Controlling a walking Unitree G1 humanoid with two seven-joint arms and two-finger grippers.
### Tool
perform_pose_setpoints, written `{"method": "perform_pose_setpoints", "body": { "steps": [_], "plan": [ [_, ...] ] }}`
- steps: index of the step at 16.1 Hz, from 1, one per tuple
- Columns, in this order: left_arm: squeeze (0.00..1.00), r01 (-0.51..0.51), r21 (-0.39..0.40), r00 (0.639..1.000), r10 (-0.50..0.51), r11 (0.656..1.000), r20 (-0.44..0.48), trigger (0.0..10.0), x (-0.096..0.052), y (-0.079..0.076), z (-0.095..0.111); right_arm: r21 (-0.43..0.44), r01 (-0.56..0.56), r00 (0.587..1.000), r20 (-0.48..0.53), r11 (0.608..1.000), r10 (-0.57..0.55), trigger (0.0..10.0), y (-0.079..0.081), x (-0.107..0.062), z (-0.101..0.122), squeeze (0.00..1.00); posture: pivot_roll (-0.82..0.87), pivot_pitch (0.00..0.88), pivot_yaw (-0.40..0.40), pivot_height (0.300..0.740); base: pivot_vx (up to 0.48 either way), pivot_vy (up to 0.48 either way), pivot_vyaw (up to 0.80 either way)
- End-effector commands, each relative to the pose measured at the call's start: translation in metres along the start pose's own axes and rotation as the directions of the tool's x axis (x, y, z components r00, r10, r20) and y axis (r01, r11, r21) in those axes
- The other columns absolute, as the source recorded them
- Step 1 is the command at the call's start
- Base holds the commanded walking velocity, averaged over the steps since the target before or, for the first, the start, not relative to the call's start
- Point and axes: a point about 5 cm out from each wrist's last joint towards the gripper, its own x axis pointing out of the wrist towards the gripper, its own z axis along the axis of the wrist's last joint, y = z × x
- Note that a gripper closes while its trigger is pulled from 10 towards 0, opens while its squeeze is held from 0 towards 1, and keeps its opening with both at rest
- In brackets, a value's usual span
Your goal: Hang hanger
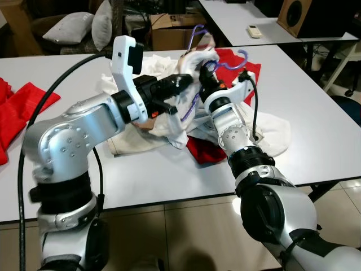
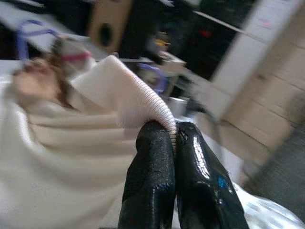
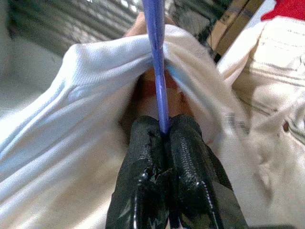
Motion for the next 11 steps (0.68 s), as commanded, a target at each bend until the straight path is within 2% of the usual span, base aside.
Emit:
{"method": "perform_pose_setpoints", "body": {
  "steps": [1,4,6,7,8,9,10,11],
  "plan": [
    [0.0,-0.064,0.008,0.996,0.063,0.998,0.06,0.0,0.004,0.005,0.012,0.02,-0.037,0.992,-0.121,0.999,0.039,10.0,0.02,-0.004,-0.039,0.0,0.25,0.0,0.018,0.74,0.0,0.0,0.0],
    [0.0,-0.156,-0.056,0.97,0.164,0.986,0.181,0.0,0.013,0.015,0.025,-0.074,-0.097,0.955,-0.289,0.993,0.072,10.0,0.017,-0.017,-0.051,0.0,0.21,0.0,0.029,0.74,0.0,0.0,0.0],
    [0.0,-0.215,-0.063,0.952,0.224,0.975,0.208,0.0,0.017,0.022,0.027,-0.049,-0.111,0.943,-0.32,0.993,0.09,10.0,0.015,-0.029,-0.046,0.0,0.19,0.0,0.032,0.74,0.0,0.0,0.0],
    [0.0,-0.233,-0.042,0.952,0.237,0.971,0.192,0.0,0.018,0.024,0.025,-0.051,-0.11,0.942,-0.325,0.993,0.087,10.0,0.013,-0.033,-0.043,0.0,0.18,0.0,0.033,0.74,0.0,0.0,0.0],
    [0.0,-0.245,0.002,0.958,0.241,0.97,0.152,1.2,0.018,0.025,0.017,-0.06,-0.108,0.94,-0.331,0.992,0.082,10.0,0.01,-0.038,-0.04,0.0,0.17,0.0,0.032,0.74,0.0,0.0,0.0],
    [0.0,-0.265,0.033,0.961,0.261,0.964,0.091,10.0,0.019,0.028,0.004,-0.068,-0.108,0.937,-0.339,0.992,0.079,10.0,0.007,-0.044,-0.036,0.0,0.16,0.0,0.029,0.74,0.0,0.0,0.0],
    [0.0,-0.256,0.01,0.966,0.256,0.967,0.05,10.0,0.02,0.031,-0.009,-0.077,-0.112,0.934,-0.347,0.991,0.079,10.0,0.006,-0.051,-0.034,0.0,0.16,0.0,0.026,0.74,0.0,0.0,0.0],
    [1.0,-0.243,-0.009,0.97,0.243,0.97,-0.002,10.0,0.02,0.034,-0.021,-0.077,-0.112,0.933,-0.351,0.991,0.078,10.0,0.005,-0.056,-0.032,0.0,0.15,0.0,0.02,0.74,0.0,0.0,0.0]
  ]
}}
